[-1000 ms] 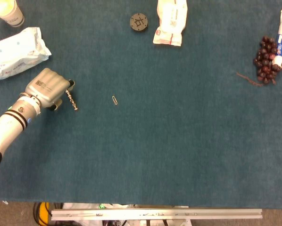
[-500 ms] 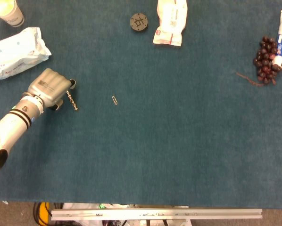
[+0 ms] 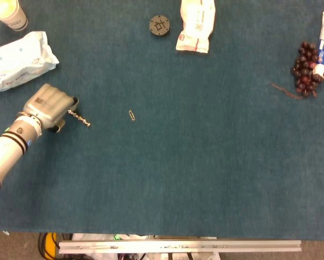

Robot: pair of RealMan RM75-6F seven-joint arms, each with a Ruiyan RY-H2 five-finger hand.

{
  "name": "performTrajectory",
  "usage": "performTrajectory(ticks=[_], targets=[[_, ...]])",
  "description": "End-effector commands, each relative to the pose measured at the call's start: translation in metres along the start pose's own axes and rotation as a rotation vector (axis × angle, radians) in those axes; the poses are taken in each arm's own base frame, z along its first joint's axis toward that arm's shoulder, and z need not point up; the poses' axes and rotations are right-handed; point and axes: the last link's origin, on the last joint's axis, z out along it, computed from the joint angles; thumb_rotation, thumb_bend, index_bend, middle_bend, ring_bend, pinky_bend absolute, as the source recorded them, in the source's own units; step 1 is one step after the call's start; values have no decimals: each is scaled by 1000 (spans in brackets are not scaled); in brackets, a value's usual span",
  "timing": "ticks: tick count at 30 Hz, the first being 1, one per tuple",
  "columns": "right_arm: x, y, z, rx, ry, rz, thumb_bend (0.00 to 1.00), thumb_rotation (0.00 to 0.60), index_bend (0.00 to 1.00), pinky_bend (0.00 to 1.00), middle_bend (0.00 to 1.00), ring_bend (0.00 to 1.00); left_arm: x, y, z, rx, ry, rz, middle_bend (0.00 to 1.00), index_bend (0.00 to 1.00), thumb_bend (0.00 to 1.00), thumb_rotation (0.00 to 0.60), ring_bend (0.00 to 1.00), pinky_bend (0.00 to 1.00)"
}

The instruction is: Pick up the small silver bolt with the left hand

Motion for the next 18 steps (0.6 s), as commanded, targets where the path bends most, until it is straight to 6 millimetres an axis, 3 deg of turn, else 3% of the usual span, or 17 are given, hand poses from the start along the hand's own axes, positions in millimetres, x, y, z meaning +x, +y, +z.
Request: performTrajectory(ticks=[1, 11, 18], targets=[[0, -1, 0, 2, 1, 0, 324, 600, 350, 352, 431, 361, -5, -3, -9, 3, -1, -10, 867, 336, 388, 600, 863, 892], [2, -1, -3, 2, 10, 3, 324, 600, 350, 352, 431, 361, -15, -12, -30, 28, -8, -51, 867, 338, 388, 600, 863, 892], [1, -1, -3, 2, 10, 6, 324, 600, 350, 352, 431, 361, -6, -11, -32, 18, 45, -87, 867, 309, 388, 600, 863, 892]])
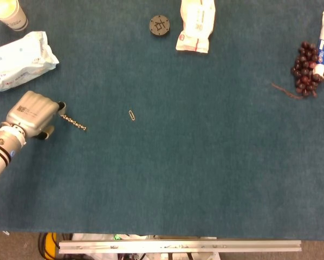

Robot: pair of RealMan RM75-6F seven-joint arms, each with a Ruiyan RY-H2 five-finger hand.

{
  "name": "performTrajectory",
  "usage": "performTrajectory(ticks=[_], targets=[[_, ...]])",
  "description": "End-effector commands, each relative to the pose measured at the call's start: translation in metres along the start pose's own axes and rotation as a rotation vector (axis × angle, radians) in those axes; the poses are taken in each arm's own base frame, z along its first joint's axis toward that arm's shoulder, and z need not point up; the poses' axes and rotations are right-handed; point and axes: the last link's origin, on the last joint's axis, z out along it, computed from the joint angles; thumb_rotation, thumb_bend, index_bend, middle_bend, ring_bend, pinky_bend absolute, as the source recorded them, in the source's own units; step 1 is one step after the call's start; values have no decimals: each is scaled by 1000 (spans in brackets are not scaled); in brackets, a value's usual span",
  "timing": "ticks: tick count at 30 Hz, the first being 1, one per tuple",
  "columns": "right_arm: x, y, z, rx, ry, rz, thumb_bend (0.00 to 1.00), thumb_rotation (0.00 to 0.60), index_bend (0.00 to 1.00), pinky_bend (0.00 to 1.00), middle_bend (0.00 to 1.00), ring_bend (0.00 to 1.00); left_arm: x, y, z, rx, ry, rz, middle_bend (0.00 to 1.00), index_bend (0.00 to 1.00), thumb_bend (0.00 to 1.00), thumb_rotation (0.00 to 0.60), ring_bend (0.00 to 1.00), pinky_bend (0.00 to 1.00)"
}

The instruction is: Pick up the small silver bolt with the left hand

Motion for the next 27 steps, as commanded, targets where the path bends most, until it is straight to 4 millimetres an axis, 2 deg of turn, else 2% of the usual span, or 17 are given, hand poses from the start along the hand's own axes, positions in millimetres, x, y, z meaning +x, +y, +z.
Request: performTrajectory(ticks=[1, 10, 27], targets=[[0, 0, 0, 0, 0, 1, 324, 600, 350, 352, 431, 361, 4, 3, 3, -11, 8, -3, 867, 305, 388, 600, 863, 892], [0, 5, -2, -15, 2, -1, 324, 600, 350, 352, 431, 361, -3, 11, 23, -18, -46, 21, 868, 284, 388, 600, 863, 892], [-1, 4, -4, -16, -1, 2, 324, 600, 350, 352, 431, 361, -16, 8, 2, -1, -78, 2, 870, 340, 387, 600, 865, 893]])
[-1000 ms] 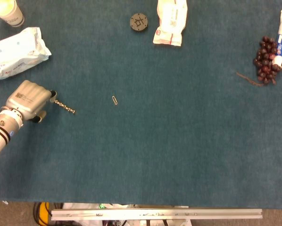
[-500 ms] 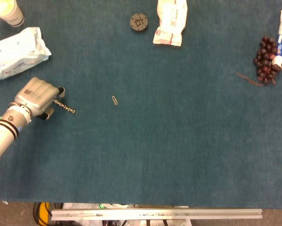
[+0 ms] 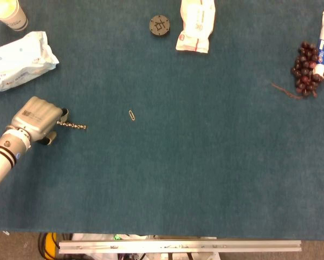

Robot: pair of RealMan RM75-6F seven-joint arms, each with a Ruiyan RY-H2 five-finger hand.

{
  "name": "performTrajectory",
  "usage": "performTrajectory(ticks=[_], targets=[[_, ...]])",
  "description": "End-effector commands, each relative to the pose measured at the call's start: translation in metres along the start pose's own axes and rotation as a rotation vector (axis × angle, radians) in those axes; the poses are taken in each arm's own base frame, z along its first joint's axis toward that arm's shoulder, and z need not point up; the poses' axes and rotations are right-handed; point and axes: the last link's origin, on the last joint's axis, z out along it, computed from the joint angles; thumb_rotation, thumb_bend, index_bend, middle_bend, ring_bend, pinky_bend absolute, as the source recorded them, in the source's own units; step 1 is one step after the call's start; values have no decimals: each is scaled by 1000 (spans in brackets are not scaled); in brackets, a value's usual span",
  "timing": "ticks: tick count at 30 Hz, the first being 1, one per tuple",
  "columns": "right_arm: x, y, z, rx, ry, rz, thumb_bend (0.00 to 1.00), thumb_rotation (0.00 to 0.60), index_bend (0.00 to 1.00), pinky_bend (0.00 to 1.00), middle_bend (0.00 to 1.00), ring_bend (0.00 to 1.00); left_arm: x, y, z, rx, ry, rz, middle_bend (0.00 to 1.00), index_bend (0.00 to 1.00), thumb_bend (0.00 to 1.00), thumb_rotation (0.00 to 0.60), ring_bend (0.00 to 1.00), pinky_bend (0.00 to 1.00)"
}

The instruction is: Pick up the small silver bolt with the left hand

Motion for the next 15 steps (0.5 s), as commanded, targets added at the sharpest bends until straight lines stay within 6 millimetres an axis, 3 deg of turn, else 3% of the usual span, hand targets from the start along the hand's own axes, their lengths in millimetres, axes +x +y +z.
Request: performTrajectory(ticks=[1, 9, 15], targets=[[0, 0, -1, -1, 2, 1, 324, 600, 350, 352, 431, 361, -3, 0, -3, 1, -7, -9, 870, 345, 387, 600, 865, 893], [2, -1, -2, 5, 7, 2, 324, 600, 350, 352, 431, 361, 1, 2, -7, 38, 105, -52, 867, 338, 386, 600, 864, 894], [1, 1, -2, 1, 4, 4, 324, 600, 350, 352, 431, 361, -6, 9, -8, 69, 140, -98, 898, 393, 313, 600, 877, 902]])
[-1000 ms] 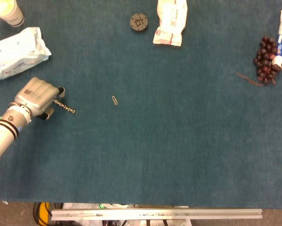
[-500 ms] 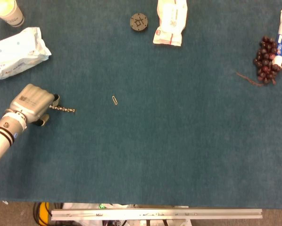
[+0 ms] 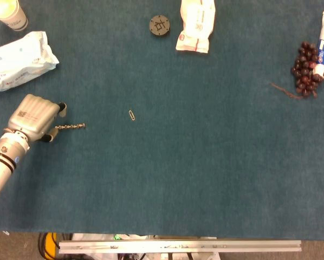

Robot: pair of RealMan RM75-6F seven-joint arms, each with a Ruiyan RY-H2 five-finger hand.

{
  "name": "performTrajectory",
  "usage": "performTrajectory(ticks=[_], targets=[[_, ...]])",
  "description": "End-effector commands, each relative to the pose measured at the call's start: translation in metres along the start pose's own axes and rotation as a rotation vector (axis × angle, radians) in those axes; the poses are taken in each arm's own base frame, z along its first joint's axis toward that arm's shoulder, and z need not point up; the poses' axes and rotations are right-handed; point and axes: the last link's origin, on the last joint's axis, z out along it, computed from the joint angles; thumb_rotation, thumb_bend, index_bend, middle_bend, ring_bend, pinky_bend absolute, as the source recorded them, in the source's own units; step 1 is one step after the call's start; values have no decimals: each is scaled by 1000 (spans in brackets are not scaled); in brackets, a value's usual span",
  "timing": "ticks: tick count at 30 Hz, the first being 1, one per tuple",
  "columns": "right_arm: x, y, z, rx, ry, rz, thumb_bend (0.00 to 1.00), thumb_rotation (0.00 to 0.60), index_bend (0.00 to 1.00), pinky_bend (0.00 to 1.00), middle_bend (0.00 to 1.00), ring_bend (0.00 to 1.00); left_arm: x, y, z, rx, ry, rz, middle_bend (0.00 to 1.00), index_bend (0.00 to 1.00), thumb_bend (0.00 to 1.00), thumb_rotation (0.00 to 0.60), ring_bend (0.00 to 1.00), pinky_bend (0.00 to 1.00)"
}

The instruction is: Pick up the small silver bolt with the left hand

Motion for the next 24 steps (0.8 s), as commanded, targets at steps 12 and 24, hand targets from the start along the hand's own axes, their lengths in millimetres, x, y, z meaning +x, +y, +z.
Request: performTrajectory(ticks=[12, 24], targets=[[-3, 3, 2, -2, -11, 5, 324, 600, 349, 352, 431, 361, -19, 16, 6, 79, 18, -97, 949, 474, 306, 600, 915, 944], [-3, 6, 1, -11, -11, 5, 324, 600, 350, 352, 432, 361, -21, 17, 15, 98, 27, -107, 950, 474, 307, 600, 916, 945]])
